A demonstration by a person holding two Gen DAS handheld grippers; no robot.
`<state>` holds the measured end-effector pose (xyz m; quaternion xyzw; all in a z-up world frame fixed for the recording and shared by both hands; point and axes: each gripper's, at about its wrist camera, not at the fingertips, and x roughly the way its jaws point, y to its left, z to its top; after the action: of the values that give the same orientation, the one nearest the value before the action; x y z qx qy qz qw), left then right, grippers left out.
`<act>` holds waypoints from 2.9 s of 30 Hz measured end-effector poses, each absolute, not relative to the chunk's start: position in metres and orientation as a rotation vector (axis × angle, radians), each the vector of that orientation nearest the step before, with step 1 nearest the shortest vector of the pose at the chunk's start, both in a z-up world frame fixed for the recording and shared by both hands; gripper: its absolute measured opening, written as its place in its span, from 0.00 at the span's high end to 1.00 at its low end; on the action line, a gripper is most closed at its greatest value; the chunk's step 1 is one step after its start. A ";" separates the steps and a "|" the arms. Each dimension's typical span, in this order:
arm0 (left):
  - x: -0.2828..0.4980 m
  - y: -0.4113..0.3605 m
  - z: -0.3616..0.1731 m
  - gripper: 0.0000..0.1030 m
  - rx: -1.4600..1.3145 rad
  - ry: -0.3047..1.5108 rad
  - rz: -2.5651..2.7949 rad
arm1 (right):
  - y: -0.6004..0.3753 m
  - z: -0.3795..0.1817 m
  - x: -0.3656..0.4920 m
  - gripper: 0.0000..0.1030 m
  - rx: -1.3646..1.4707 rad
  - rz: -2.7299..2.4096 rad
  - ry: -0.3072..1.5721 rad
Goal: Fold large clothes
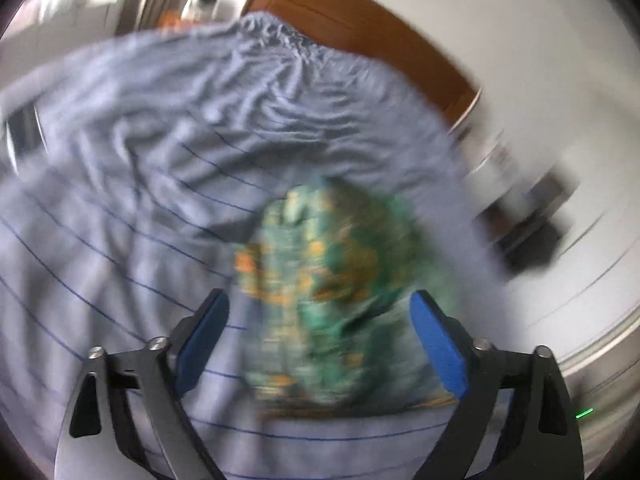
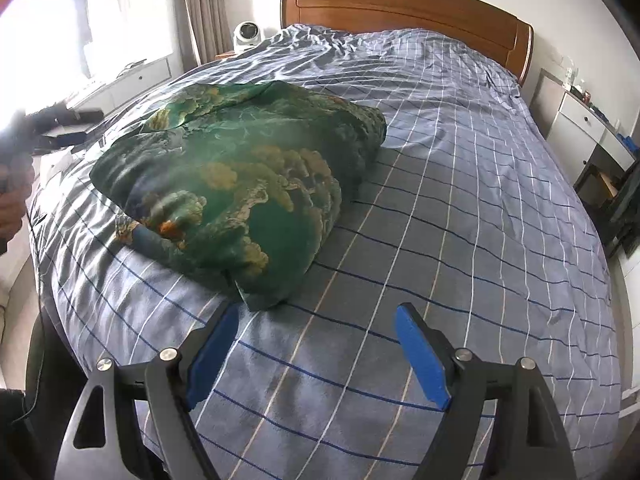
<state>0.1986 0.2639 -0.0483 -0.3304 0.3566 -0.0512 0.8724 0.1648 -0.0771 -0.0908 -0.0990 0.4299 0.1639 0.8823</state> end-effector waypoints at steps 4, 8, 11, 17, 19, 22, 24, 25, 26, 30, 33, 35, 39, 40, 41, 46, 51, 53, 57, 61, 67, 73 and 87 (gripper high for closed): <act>0.223 0.247 -0.063 0.04 -0.679 0.840 -0.215 | -0.080 -0.097 0.167 0.20 -0.180 0.346 0.916; 0.266 0.237 -0.098 0.04 -0.652 0.959 -0.152 | -0.080 -0.101 0.177 0.20 -0.123 0.370 0.948; 0.292 0.247 -0.133 0.02 -0.741 1.053 -0.145 | -0.078 -0.098 0.183 0.20 -0.093 0.394 0.946; 0.313 0.240 -0.164 0.00 -0.719 1.159 -0.186 | -0.096 -0.094 0.219 0.20 0.026 0.442 0.945; 0.318 0.244 -0.172 0.00 -0.748 1.172 -0.206 | -0.105 -0.099 0.238 0.20 0.108 0.474 0.958; 0.325 0.246 -0.183 0.00 -0.774 1.187 -0.235 | -0.110 -0.120 0.272 0.20 0.245 0.567 1.018; 0.326 0.246 -0.183 0.00 -0.775 1.185 -0.242 | -0.105 -0.139 0.292 0.20 0.306 0.625 1.063; 0.328 0.246 -0.183 0.00 -0.773 1.184 -0.245 | -0.099 -0.148 0.300 0.20 0.325 0.647 1.085; 0.330 0.245 -0.183 0.00 -0.772 1.182 -0.247 | -0.092 -0.161 0.310 0.20 0.377 0.712 1.118; 0.332 0.240 -0.191 0.00 -0.793 1.166 -0.264 | -0.077 -0.188 0.337 0.05 0.535 0.768 1.158; 0.332 0.227 -0.185 0.13 -0.748 1.167 -0.233 | -0.053 -0.185 0.344 0.06 0.424 0.723 1.149; 0.325 0.219 -0.168 0.32 -0.669 1.147 -0.207 | -0.029 -0.161 0.327 0.11 0.208 0.693 1.070; 0.308 0.204 -0.141 0.38 -0.595 1.091 -0.203 | -0.003 -0.122 0.285 0.18 -0.029 0.685 0.898; 0.304 0.202 -0.134 0.38 -0.589 1.074 -0.207 | 0.000 -0.115 0.276 0.18 -0.056 0.688 0.862; 0.302 0.200 -0.126 0.38 -0.586 1.049 -0.215 | 0.001 -0.105 0.266 0.18 -0.081 0.690 0.820; 0.329 0.199 -0.091 0.38 -0.576 0.963 -0.230 | -0.004 -0.066 0.267 0.18 -0.095 0.716 0.690; 0.397 0.192 -0.071 0.37 -0.535 0.907 -0.218 | -0.015 -0.048 0.323 0.18 -0.069 0.727 0.653; 0.419 0.192 -0.074 0.33 -0.522 0.897 -0.215 | -0.019 -0.048 0.356 0.17 -0.031 0.733 0.665; 0.461 0.200 -0.116 0.20 -0.527 0.966 -0.179 | -0.041 -0.081 0.420 0.15 0.086 0.741 0.771; 0.451 0.215 -0.146 0.10 -0.573 0.955 -0.178 | -0.060 -0.161 0.470 0.11 0.268 0.674 1.063; 0.390 0.173 -0.079 0.01 -0.171 0.774 -0.041 | -0.085 -0.144 0.427 0.08 0.298 0.644 0.896; 0.314 0.106 -0.043 0.00 0.094 0.621 0.153 | -0.073 -0.068 0.321 0.08 -0.096 0.494 0.579; 0.223 0.040 -0.028 0.00 -0.042 0.682 0.173 | -0.071 -0.030 0.186 0.08 -0.210 0.206 0.570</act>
<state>0.2231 0.0400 -0.0278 -0.0205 0.3339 0.0846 0.9386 0.1863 -0.0712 -0.0303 -0.1031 0.2802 0.1010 0.9490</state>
